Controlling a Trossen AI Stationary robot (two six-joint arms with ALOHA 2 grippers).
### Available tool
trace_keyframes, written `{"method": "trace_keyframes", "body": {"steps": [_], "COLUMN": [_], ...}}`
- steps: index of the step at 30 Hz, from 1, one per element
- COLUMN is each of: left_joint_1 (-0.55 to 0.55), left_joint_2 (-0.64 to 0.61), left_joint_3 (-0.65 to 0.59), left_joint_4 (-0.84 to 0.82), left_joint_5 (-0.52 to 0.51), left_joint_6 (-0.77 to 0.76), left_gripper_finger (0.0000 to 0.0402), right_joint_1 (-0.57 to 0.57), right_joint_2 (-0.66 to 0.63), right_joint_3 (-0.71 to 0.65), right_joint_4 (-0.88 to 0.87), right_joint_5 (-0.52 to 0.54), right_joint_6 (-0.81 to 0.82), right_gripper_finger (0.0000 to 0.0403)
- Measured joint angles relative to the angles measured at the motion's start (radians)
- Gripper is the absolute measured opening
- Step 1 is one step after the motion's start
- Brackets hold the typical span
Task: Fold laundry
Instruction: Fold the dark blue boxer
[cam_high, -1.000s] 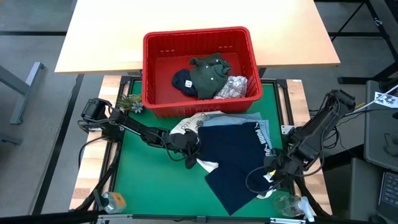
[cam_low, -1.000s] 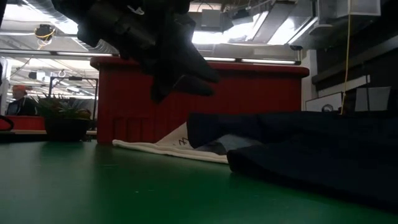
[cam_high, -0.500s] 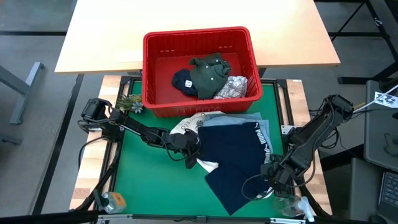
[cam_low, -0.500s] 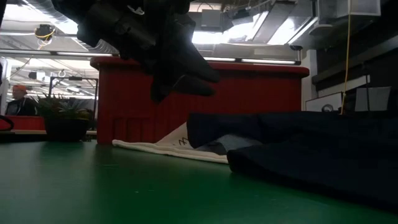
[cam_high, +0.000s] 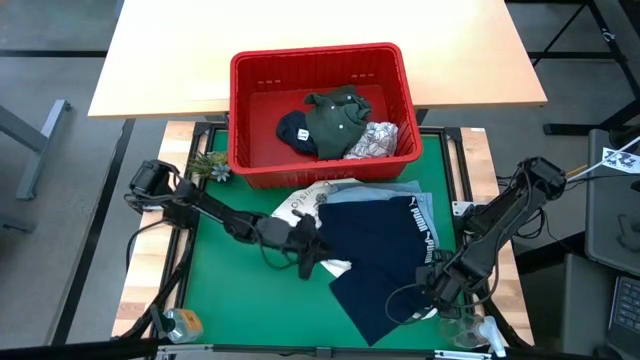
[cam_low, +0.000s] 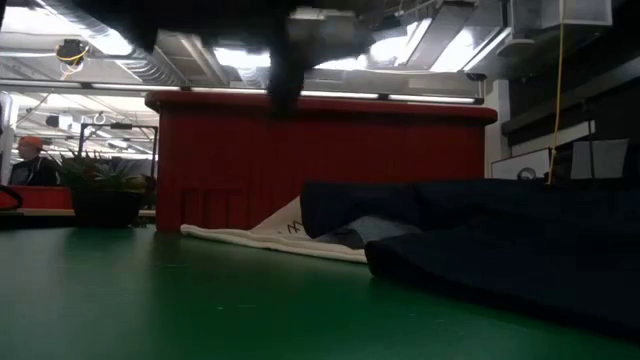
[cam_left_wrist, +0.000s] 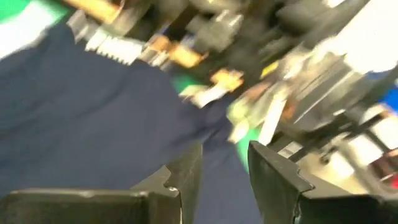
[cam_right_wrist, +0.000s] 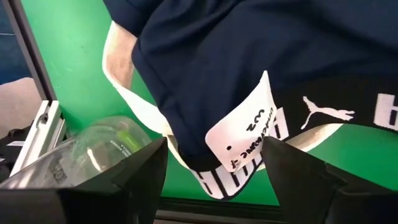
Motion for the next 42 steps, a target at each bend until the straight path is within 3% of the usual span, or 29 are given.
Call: {"method": "trace_keyframes", "body": {"steps": [5, 10, 15, 23, 27, 33, 42], "left_joint_1": [-0.104, -0.167, -0.189, -0.193, -0.19, -0.179, -0.202], "left_joint_2": [0.011, 0.087, 0.23, 0.473, 0.517, 0.52, 0.534], "left_joint_3": [0.149, 0.402, 0.664, 0.945, 1.004, 1.011, 1.011], "left_joint_4": [-0.028, -0.242, -0.477, -0.63, -0.748, -1.063, -1.11], "left_joint_5": [-0.11, -0.175, -0.184, -0.163, -0.14, -0.04, -0.007], "left_joint_6": [0.183, 0.341, 0.364, 0.362, 0.315, 0.213, 0.324], "left_gripper_finger": [0.0125, 0.0125, 0.0125, 0.0125, 0.0125, 0.0125, 0.0125], "right_joint_1": [0.0, 0.0, 0.0, 0.0, 0.0, 0.0, 0.0], "right_joint_2": [0.0, 0.0, 0.0, 0.0, 0.0, 0.0, 0.0], "right_joint_3": [0.0, 0.0, 0.0, 0.0, 0.0, 0.0, 0.0], "right_joint_4": [0.001, 0.005, 0.009, 0.01, 0.011, 0.011, 0.013], "right_joint_5": [0.0, 0.0, 0.001, 0.001, 0.002, 0.041, 0.064], "right_joint_6": [0.0, 0.0, 0.0, 0.001, 0.001, 0.002, 0.003], "right_gripper_finger": [0.0263, 0.0263, 0.0263, 0.0263, 0.0263, 0.0263, 0.0263]}}
